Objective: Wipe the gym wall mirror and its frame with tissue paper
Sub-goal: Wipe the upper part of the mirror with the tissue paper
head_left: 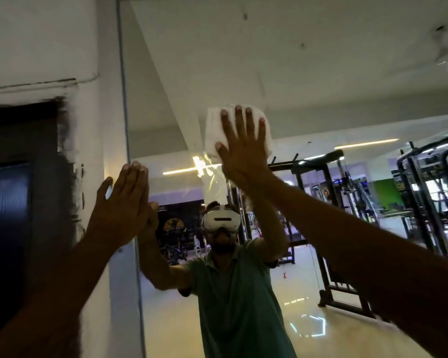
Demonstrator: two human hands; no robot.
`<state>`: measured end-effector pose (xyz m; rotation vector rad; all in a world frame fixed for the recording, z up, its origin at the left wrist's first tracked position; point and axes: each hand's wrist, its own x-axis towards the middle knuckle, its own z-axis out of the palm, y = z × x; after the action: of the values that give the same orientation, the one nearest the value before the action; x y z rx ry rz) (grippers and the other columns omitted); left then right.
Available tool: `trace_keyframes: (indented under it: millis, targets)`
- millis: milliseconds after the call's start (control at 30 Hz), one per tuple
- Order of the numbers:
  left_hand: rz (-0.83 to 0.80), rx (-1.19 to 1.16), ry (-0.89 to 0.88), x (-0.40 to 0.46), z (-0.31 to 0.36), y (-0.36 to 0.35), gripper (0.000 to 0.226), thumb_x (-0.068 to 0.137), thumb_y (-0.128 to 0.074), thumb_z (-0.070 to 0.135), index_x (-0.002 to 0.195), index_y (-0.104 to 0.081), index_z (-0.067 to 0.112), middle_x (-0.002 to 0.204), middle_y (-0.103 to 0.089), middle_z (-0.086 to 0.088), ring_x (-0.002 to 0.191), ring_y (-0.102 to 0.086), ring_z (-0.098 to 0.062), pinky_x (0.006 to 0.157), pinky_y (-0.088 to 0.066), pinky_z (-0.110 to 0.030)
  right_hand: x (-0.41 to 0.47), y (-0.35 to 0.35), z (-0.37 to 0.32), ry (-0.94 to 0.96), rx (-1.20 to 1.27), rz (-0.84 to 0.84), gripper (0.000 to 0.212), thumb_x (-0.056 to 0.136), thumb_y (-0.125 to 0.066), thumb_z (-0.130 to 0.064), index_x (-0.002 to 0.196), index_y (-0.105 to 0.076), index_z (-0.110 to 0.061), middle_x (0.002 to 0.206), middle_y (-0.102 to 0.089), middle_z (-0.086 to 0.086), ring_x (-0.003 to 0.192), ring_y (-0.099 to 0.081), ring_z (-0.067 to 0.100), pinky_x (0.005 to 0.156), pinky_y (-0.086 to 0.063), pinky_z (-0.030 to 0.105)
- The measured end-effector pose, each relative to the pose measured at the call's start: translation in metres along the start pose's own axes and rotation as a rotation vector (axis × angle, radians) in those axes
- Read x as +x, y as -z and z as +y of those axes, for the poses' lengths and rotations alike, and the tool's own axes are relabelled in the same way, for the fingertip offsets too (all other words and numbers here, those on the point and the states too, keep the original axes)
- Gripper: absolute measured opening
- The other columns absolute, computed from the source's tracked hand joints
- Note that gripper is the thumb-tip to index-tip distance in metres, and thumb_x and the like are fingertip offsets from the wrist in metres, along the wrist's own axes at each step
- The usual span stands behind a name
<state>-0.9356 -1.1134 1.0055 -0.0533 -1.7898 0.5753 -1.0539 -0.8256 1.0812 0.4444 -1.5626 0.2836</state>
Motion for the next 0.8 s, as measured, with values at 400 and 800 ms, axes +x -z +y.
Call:
trace_keyframes:
  millis: [400,800]
  targets:
    - [0.011,0.001,-0.017,-0.005,-0.001,-0.005,0.077,0.104,-0.020,0.051,0.159,-0.027,-0.002,0.165,-0.026,-0.026,0.155,-0.022,-0.041,0.118,-0.023,-0.060,-0.030,0.006,0.023,0.275,-0.046,-0.057,0.069,0.107,-0.031,-0.051,0.167,-0.007,-0.026,0.175,-0.006,0.014,0.161,-0.004,0.035,0.125,-0.014,0.063]
    - [0.000,-0.065,0.107,-0.018,0.030,-0.005,0.076,0.104,-0.025,0.048,0.159,-0.025,-0.005,0.165,-0.022,-0.029,0.154,-0.018,-0.046,0.120,-0.021,-0.062,-0.159,-0.012,-0.049,0.514,0.146,-0.195,0.077,0.106,-0.043,-0.053,0.168,-0.012,-0.020,0.175,0.003,0.013,0.161,0.010,0.033,0.128,0.004,0.062]
